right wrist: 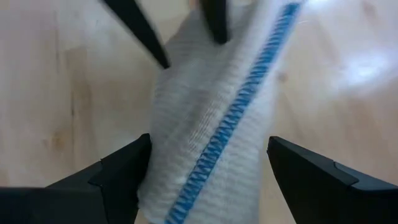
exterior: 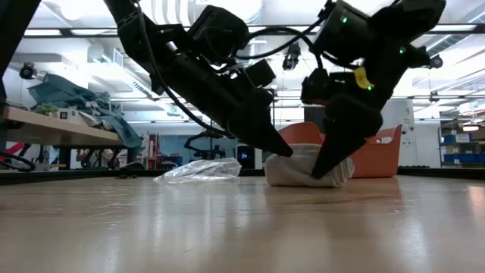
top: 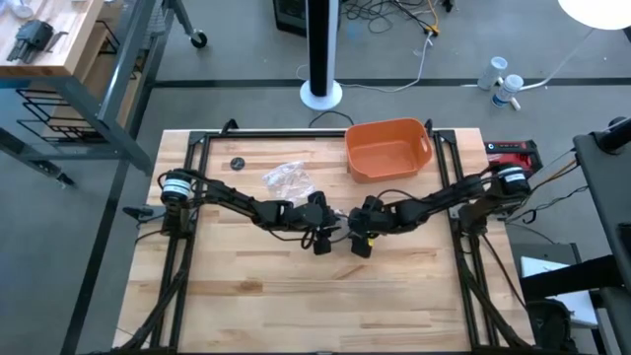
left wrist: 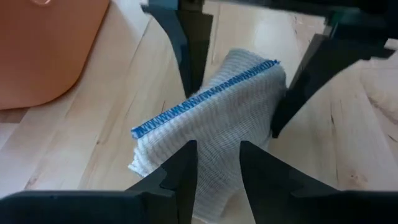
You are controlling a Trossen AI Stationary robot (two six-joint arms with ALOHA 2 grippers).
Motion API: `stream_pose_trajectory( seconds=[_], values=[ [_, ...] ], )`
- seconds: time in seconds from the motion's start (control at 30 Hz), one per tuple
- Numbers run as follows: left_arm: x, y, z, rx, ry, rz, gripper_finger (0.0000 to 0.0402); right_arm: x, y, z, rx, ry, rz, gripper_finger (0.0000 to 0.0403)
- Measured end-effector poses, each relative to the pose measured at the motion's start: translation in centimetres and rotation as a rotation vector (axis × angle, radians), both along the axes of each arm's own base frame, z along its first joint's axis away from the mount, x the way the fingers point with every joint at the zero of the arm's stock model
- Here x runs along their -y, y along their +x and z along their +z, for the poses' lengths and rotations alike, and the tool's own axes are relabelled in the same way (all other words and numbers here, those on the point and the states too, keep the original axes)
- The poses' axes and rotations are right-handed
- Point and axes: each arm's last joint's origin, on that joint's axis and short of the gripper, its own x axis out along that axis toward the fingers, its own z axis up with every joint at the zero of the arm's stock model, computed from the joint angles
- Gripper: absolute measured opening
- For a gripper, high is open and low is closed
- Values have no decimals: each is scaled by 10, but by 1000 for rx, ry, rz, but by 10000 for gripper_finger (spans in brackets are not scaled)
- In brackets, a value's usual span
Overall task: Roll bandage
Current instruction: Put the rolled brown bandage into the transparent zip bag
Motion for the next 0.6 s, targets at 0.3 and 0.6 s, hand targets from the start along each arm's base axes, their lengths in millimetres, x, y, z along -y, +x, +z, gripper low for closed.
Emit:
stream_pose_trajectory(
  seconds=[0.3, 0.6],
  values=[
    [4, -4, 13, 0, -41, -81, 132, 3, 2, 0, 1, 22, 9, 230],
    [4, -20, 26, -120, -58, -98, 139, 10, 1, -1, -2, 38, -44, 81]
  ],
)
